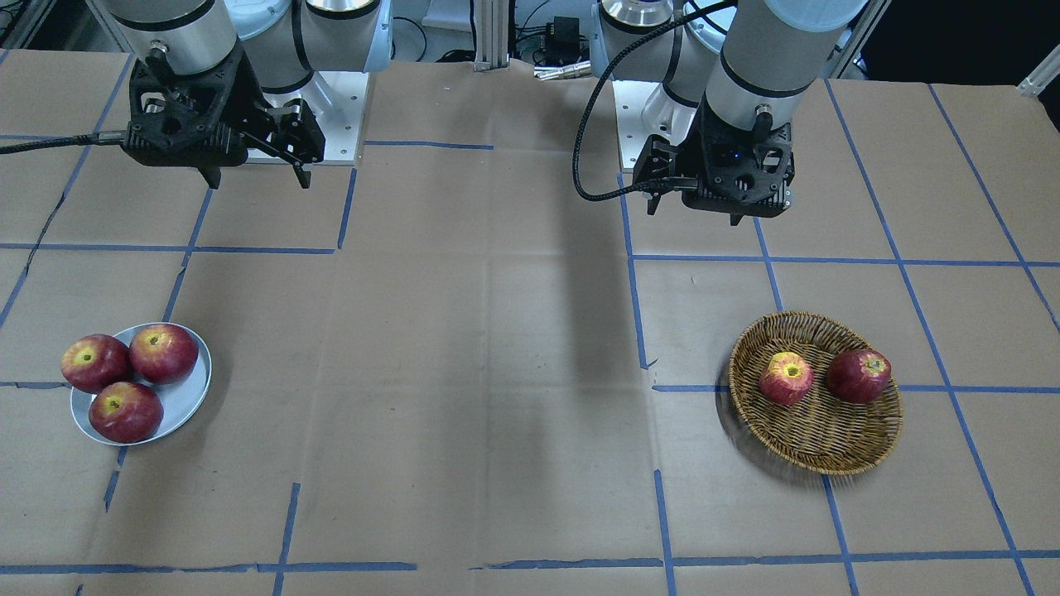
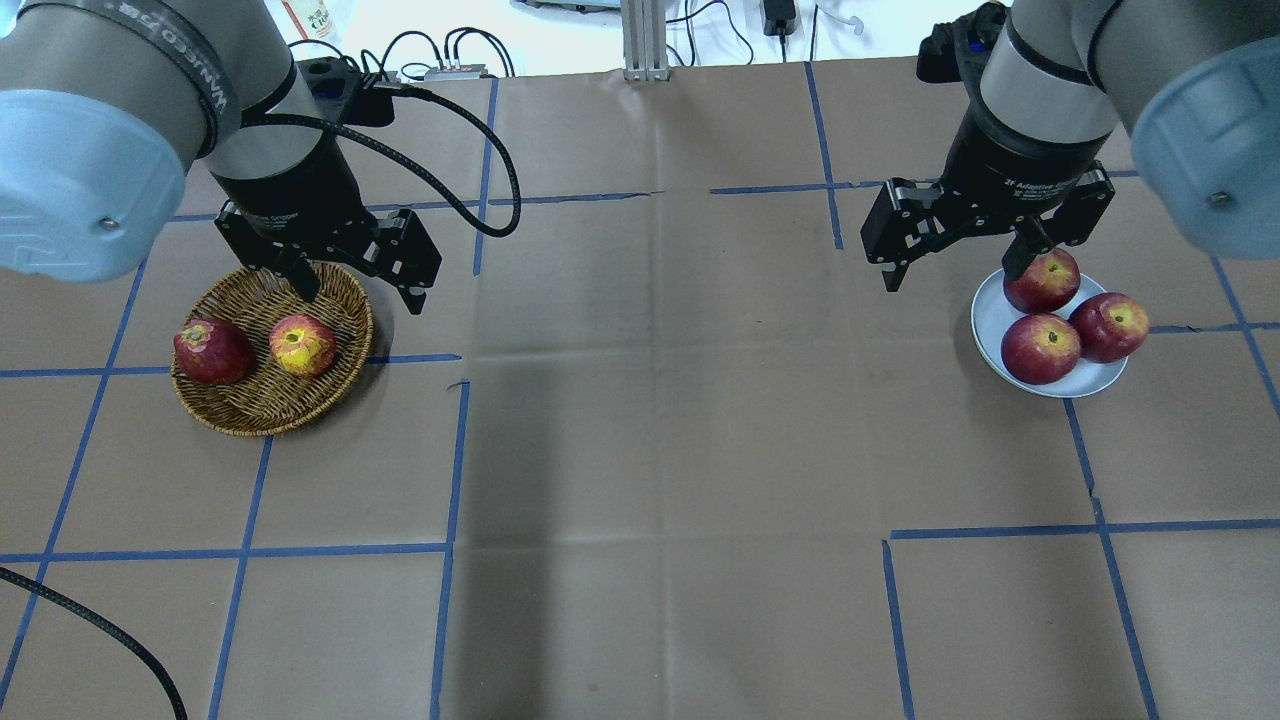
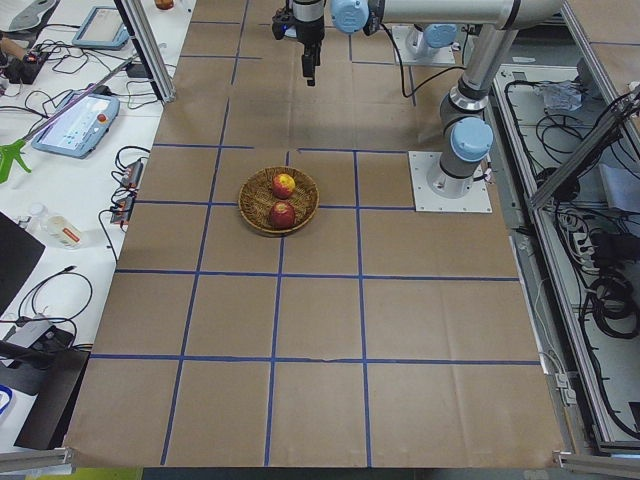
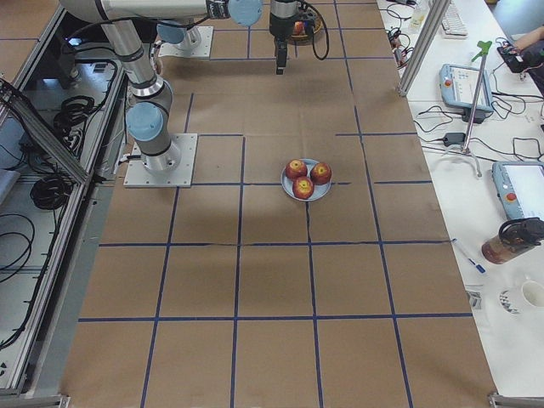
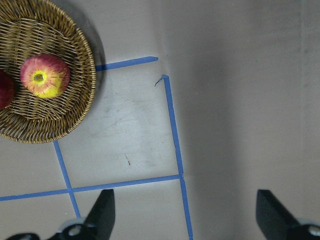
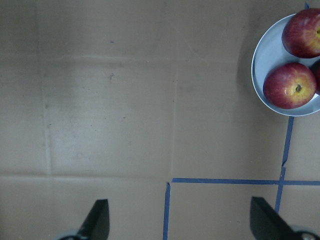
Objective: Transfer apple from basket to plate
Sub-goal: 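Lower the left gripper toward the yellow-red apple in the wicker basket, then close the left gripper on the yellow-red apple in the basket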
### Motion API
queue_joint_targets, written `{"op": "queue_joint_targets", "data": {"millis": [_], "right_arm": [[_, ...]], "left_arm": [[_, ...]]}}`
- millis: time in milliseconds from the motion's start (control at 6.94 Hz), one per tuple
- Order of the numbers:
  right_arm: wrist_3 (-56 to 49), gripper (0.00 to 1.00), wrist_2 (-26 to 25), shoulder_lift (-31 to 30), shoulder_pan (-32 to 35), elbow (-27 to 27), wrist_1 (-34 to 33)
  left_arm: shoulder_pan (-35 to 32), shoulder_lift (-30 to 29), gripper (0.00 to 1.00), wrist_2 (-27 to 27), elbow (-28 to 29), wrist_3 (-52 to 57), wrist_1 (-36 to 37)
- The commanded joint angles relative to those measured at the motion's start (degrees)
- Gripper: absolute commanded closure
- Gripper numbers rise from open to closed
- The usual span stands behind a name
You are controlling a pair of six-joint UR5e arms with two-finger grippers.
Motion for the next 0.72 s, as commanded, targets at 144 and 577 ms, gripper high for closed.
{"op": "queue_joint_targets", "data": {"millis": [144,577], "right_arm": [[-0.9,0.0,0.0,0.0,-0.1,0.1,0.0],[-1.1,0.0,0.0,0.0,-0.1,0.1,-0.1]], "left_arm": [[8.0,-1.8,0.01,-0.1,-8.2,11.5,12.2],[14.7,-10.1,0.01,0.0,-16.1,22.8,31.7]]}}
